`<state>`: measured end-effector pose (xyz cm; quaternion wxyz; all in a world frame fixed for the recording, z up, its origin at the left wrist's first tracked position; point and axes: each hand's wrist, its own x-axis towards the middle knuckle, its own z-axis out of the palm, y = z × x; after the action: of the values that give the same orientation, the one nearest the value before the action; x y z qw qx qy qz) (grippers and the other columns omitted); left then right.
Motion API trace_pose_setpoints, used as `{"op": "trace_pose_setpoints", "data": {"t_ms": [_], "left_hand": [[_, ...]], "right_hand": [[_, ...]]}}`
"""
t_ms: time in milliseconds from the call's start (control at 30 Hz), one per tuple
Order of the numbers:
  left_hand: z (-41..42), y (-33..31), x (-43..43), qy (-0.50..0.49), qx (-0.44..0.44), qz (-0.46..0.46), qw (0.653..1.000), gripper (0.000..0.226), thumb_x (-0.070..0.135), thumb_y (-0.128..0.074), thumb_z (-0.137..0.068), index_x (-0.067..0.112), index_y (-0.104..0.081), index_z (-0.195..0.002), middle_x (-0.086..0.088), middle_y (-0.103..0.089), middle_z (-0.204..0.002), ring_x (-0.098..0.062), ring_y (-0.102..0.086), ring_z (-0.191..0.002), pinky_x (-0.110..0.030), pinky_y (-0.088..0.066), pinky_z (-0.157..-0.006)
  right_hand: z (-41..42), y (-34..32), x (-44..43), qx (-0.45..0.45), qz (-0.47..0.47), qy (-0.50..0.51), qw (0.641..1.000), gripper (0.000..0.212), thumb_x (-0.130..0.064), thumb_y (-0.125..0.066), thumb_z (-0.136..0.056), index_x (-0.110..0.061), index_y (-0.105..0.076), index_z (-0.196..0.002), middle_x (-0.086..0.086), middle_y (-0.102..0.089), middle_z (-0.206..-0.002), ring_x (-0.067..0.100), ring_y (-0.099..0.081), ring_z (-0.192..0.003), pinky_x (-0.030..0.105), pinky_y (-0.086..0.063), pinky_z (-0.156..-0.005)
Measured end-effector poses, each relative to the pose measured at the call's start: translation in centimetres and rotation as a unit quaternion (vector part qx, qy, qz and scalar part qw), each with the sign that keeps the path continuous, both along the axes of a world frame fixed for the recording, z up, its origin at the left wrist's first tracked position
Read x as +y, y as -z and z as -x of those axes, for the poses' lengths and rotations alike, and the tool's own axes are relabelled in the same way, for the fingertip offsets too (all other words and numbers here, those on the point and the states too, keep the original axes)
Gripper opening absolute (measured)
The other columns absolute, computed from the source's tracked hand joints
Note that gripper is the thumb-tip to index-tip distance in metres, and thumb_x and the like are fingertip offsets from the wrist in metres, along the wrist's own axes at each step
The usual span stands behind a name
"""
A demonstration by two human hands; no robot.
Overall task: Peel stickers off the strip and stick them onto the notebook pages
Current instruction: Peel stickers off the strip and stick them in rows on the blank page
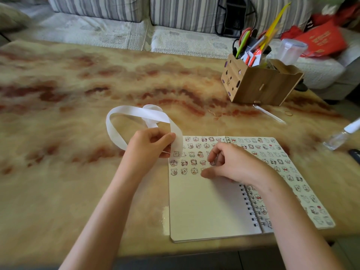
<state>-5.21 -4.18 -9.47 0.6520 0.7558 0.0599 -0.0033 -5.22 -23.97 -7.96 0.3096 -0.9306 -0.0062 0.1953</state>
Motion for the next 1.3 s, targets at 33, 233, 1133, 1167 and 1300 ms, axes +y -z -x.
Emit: {"op": "trace_pose_setpoints", "data": {"t_ms": [33,233,1133,1167,1300], "left_hand": [[0.0,0.0,0.0,0.0,0.0,-0.001,1.0,0.016,0.016,-0.061,-0.09,0.008,-0.072,-0.081,-0.007,-0.074,-0.078,-0.021,-0.071,-0.077,-0.026,-0.059,-0.073],[0.0,0.0,0.1,0.001,-0.001,0.002,1.0,0.017,0.016,-0.061,-0.09,0.01,-0.072,-0.078,-0.006,-0.074,-0.076,-0.018,-0.071,-0.075,-0.024,-0.059,-0.072],[-0.1,-0.1,-1.1,-0.032,-0.054,0.052,0.997,0.019,0.017,-0.061,-0.091,0.004,-0.068,-0.079,0.0,-0.064,-0.062,-0.005,-0.062,-0.057,-0.02,-0.056,-0.06],[-0.2,-0.1,-1.1,-0.031,-0.052,0.057,0.997,0.02,0.017,-0.06,-0.091,0.004,-0.069,-0.08,-0.004,-0.065,-0.066,-0.008,-0.063,-0.06,-0.021,-0.057,-0.061],[0.0,-0.4,-1.1,0.0,-0.026,0.086,0.996,0.026,0.022,-0.057,-0.093,0.006,-0.068,-0.076,-0.002,-0.065,-0.065,-0.011,-0.065,-0.066,-0.025,-0.059,-0.063]], "right_hand": [[-0.1,0.0,0.0,0.001,0.001,-0.003,1.0,0.035,-0.037,-0.081,-0.072,-0.024,-0.056,-0.091,-0.007,-0.054,-0.079,0.009,-0.05,-0.062,0.025,-0.039,-0.054],[-0.3,0.1,-0.5,0.014,-0.014,0.0,1.0,0.015,-0.027,-0.07,-0.084,-0.023,-0.058,-0.092,-0.005,-0.056,-0.078,0.016,-0.056,-0.065,0.036,-0.052,-0.063],[0.6,0.3,4.1,-0.25,-0.268,0.029,0.93,0.009,-0.011,-0.075,-0.08,-0.017,-0.07,-0.084,-0.002,-0.071,-0.075,0.002,-0.061,-0.066,0.031,-0.052,-0.063],[0.5,0.4,4.2,-0.253,-0.271,0.033,0.928,0.008,-0.01,-0.075,-0.079,-0.016,-0.071,-0.083,-0.002,-0.071,-0.075,0.002,-0.061,-0.067,0.034,-0.053,-0.064],[0.3,0.5,4.0,-0.262,-0.273,0.041,0.925,0.009,-0.008,-0.073,-0.08,-0.016,-0.072,-0.081,-0.003,-0.072,-0.073,0.005,-0.063,-0.067,0.031,-0.056,-0.065]]}}
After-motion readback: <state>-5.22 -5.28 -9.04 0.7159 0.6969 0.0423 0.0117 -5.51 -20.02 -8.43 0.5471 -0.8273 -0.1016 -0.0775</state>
